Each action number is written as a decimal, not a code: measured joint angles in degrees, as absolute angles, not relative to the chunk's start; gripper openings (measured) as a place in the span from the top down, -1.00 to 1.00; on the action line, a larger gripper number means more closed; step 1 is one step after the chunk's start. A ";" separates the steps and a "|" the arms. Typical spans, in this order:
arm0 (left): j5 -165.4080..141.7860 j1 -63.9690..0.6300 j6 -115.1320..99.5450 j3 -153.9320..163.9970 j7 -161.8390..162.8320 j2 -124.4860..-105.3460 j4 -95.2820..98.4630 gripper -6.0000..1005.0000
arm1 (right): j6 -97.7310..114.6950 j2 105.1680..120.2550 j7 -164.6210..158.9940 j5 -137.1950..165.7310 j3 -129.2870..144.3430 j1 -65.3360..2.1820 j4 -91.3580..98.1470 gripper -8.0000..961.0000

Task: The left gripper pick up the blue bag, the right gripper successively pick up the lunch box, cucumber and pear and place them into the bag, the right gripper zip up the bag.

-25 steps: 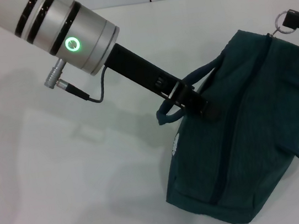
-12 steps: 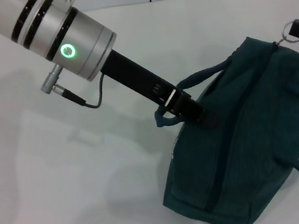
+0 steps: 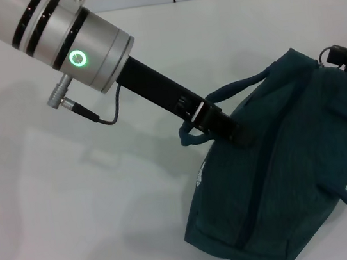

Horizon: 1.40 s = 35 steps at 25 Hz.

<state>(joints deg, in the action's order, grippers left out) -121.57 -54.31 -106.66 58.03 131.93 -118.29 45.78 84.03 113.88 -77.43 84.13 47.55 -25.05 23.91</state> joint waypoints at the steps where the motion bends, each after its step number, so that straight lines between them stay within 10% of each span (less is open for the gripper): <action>1: -121.56 -54.31 -106.66 58.02 131.92 -118.29 45.79 0.84 | 83.77 113.89 -77.42 84.17 47.56 -25.03 23.88 0.88; 35: -121.55 -53.61 -106.36 57.74 131.83 -118.46 45.70 0.75 | 80.50 113.97 -78.16 86.58 47.56 -24.73 23.72 0.87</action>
<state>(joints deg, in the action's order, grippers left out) -121.55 -53.61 -106.36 57.74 131.83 -118.46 45.70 80.50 113.97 -78.16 86.58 47.56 -24.73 23.72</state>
